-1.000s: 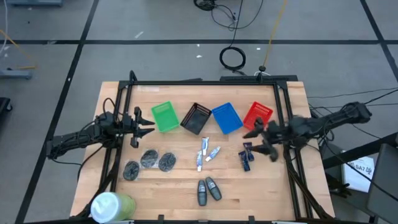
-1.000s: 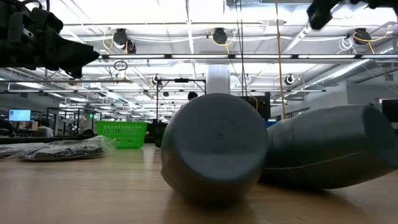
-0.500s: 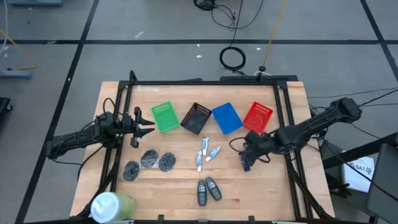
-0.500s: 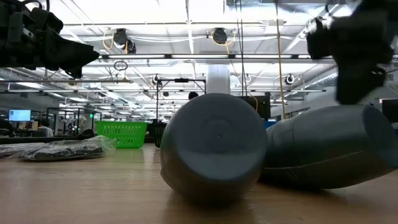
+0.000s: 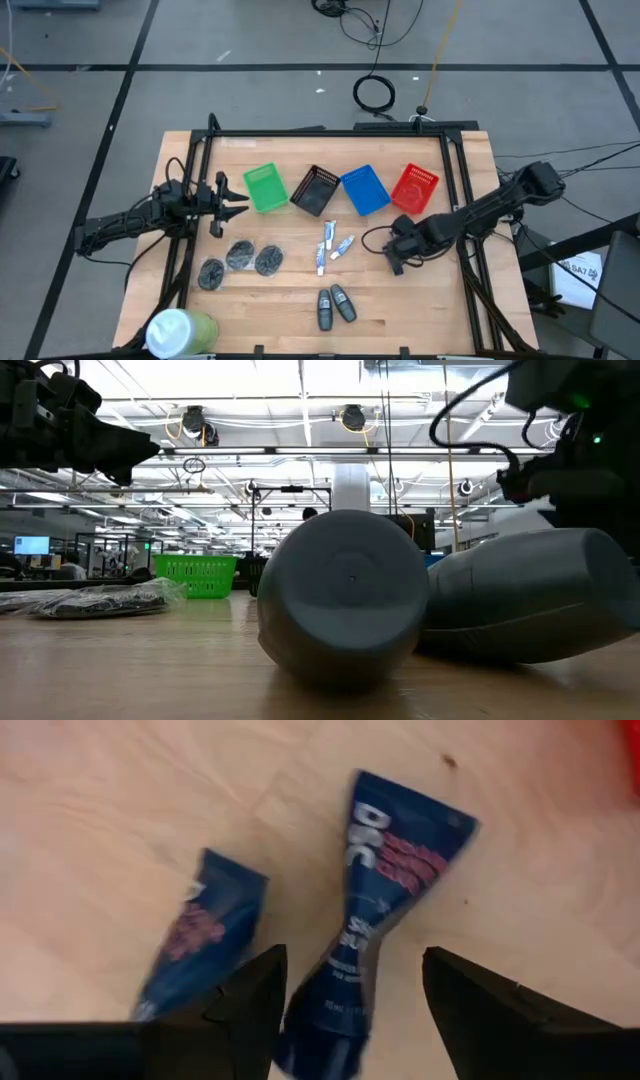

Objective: Pick & Place Travel size toiletries
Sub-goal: Put the right blue shave cream into the red bin, then put the blue shave cream into the red bin

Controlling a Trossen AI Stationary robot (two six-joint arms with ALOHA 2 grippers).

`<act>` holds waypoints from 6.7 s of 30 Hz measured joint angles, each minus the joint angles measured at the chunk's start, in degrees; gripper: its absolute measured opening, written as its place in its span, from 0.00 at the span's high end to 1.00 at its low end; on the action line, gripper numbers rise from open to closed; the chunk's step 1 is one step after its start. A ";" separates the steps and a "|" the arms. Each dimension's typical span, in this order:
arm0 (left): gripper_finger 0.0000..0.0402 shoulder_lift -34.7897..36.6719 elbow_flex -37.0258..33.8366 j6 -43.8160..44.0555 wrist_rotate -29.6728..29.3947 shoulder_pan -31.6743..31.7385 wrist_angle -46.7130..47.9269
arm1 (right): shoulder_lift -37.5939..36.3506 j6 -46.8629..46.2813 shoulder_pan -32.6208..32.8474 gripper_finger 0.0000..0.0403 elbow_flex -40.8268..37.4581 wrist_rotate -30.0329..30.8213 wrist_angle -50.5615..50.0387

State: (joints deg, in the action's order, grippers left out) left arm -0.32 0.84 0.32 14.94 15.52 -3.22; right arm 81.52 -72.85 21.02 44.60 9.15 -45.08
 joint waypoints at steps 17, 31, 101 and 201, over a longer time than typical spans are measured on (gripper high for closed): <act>0.71 -0.02 0.01 -0.01 -0.01 0.00 0.02 | 0.97 5.31 0.00 0.61 -0.04 -0.45 0.70; 0.71 -0.02 0.00 -0.02 0.00 -0.01 0.00 | -11.18 10.61 0.00 0.93 -0.04 -0.79 1.78; 0.71 -0.01 0.00 -0.02 0.00 -0.01 0.01 | -41.90 57.12 -28.98 0.94 -15.24 -12.05 43.03; 0.71 -0.02 0.00 -0.02 -0.01 -0.01 0.00 | -19.61 35.83 -4.85 0.77 7.54 8.65 12.27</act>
State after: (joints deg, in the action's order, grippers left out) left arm -0.34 0.84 0.30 14.93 15.51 -3.22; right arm 61.90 -37.02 16.17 52.14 17.80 -32.81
